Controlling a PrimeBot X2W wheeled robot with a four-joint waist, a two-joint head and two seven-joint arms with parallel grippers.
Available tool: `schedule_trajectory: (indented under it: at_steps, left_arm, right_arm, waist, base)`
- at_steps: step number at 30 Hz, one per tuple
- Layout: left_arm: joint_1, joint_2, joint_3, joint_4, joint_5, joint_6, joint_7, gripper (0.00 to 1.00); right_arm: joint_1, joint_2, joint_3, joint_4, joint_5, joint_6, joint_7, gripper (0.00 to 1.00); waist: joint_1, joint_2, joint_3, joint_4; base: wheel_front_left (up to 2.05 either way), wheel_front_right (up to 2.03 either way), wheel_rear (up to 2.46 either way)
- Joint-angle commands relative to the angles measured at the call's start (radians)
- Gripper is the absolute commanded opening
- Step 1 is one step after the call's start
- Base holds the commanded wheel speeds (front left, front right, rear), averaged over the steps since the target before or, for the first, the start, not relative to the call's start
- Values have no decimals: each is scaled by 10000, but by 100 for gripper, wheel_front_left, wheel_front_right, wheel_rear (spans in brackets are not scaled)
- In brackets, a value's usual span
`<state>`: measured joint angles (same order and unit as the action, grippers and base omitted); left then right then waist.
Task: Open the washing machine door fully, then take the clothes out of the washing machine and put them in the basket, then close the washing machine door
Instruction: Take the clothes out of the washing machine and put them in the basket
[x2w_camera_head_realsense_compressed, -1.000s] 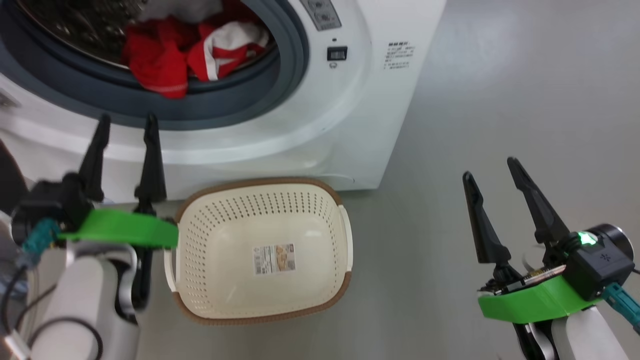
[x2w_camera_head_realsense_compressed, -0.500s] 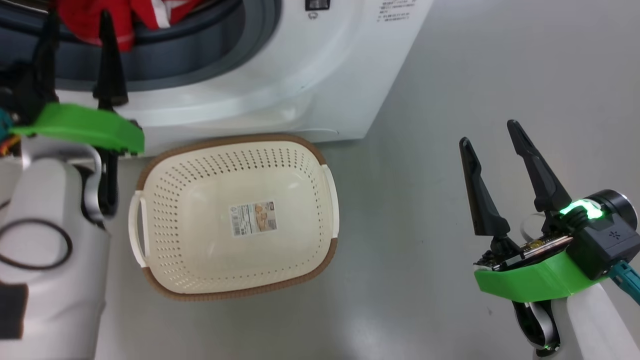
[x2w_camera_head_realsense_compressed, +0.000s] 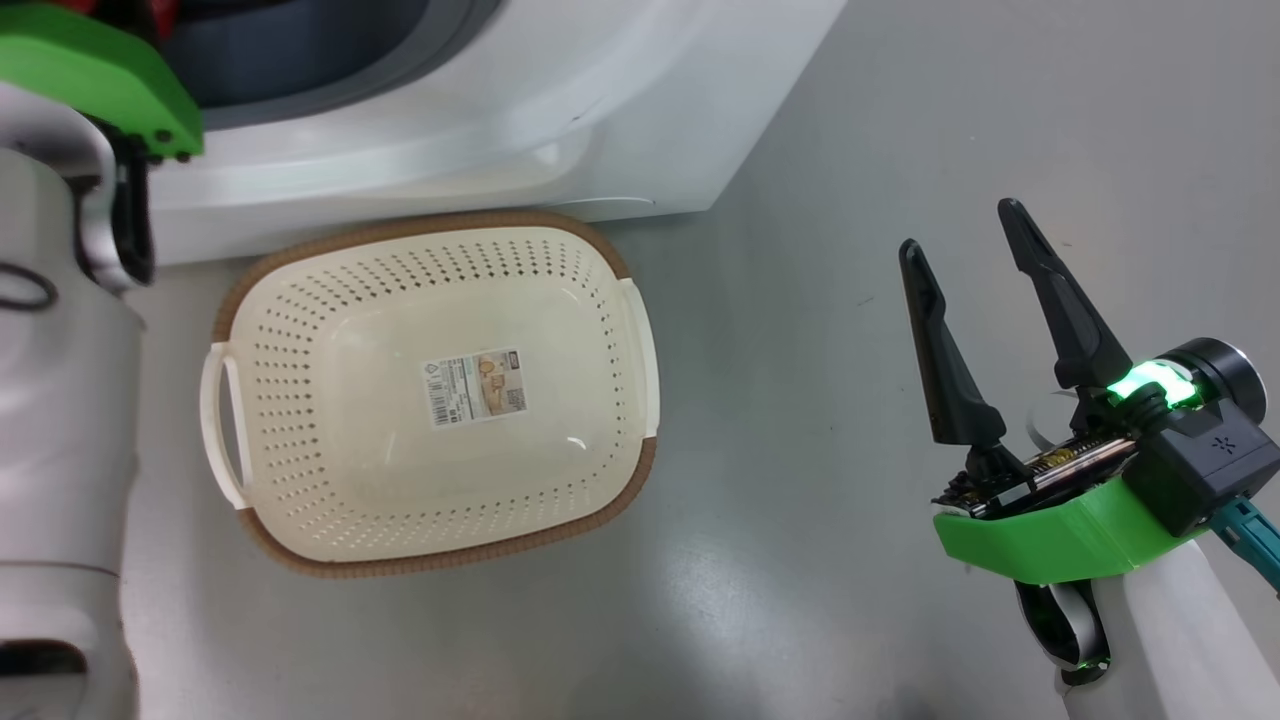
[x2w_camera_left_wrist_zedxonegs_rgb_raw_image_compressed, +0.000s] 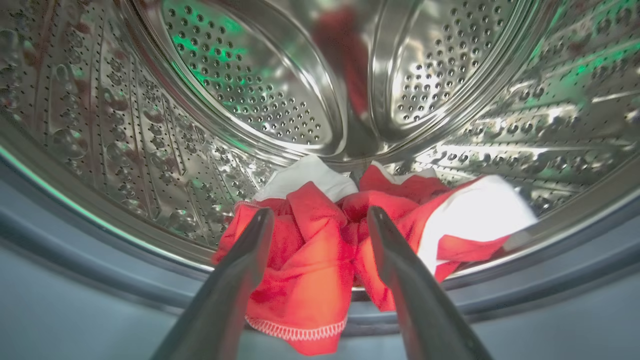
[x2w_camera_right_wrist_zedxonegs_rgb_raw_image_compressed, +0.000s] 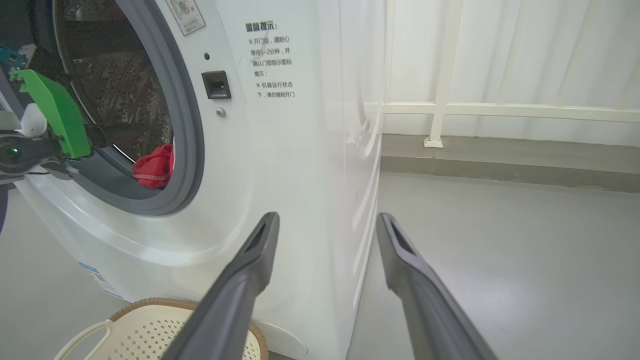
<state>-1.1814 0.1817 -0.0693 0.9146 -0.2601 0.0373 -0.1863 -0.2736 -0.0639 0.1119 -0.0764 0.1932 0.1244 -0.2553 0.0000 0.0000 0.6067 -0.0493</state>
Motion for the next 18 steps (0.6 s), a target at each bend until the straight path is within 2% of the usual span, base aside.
schedule_trajectory:
  at_steps: [1, 6, 18]
  left_arm:
    - [-397, 647, 12, 202, 224, 194, 313, 100]
    - [-1047, 961, -276, 1115, 543, 443, 905, 100]
    - [-1802, 1224, -770, 2521, 794, 473, 1955, 100]
  right_arm:
    - [-97, -24, 280, -218, 123, 63, -65, 100]
    - [-132, 9, 312, -74, 183, 63, -65, 100]
    - [-253, 103, 351, 60, 397, 63, -65, 100]
  waist:
    - [0, 0, 98, -134]
    - [0, 0, 152, -325]
    - [0, 0, 258, -680]
  base:
    - [0, 0, 0]
    - [0, 0, 0]
    - [0, 0, 0]
